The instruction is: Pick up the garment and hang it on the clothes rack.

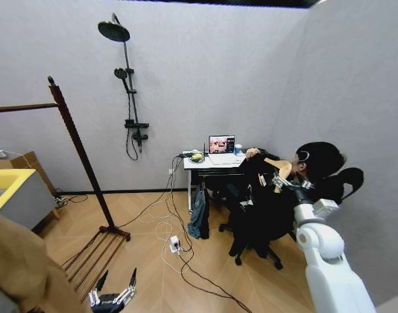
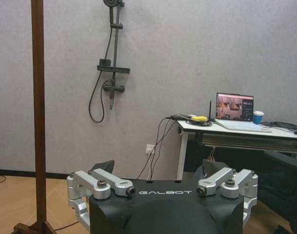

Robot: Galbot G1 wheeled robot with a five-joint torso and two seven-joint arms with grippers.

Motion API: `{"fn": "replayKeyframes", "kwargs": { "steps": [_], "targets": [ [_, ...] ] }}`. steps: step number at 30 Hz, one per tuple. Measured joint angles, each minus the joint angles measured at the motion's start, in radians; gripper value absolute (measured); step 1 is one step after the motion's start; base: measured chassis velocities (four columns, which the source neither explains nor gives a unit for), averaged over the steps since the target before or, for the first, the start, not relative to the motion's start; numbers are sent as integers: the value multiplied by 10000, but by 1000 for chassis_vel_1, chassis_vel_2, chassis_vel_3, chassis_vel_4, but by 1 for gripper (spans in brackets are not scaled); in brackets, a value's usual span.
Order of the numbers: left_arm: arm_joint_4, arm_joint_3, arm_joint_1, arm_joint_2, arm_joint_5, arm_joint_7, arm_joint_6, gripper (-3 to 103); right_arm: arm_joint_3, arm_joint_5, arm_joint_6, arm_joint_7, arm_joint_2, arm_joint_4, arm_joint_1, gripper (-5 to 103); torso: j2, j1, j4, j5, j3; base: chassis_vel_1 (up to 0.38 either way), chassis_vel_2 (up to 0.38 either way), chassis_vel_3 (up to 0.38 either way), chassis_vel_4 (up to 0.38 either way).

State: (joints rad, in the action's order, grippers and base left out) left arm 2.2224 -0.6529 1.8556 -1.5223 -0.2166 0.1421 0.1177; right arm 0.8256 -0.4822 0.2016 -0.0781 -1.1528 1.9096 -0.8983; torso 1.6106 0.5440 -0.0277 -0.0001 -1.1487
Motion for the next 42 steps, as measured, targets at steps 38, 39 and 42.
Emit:
{"fn": "replayKeyframes", "kwargs": {
  "steps": [38,39,42],
  "targets": [
    [0,0,0,0,0,0,0,100,-815,-852,-398,173,-918,954,-992,10,0,-1,0,0,0,0,0,0,0],
    [0,0,0,0,0,0,0,100,-984,-835,-455,170,-1008,1094,-1154,10,0,-1,3,-1,1,0,0,0,0],
    [0,0,0,0,0,0,0,100,-1348,-675,-561,170,-1126,1311,-1440,10,0,-2,1,-1,1,0,0,0,0]
  ]
}}
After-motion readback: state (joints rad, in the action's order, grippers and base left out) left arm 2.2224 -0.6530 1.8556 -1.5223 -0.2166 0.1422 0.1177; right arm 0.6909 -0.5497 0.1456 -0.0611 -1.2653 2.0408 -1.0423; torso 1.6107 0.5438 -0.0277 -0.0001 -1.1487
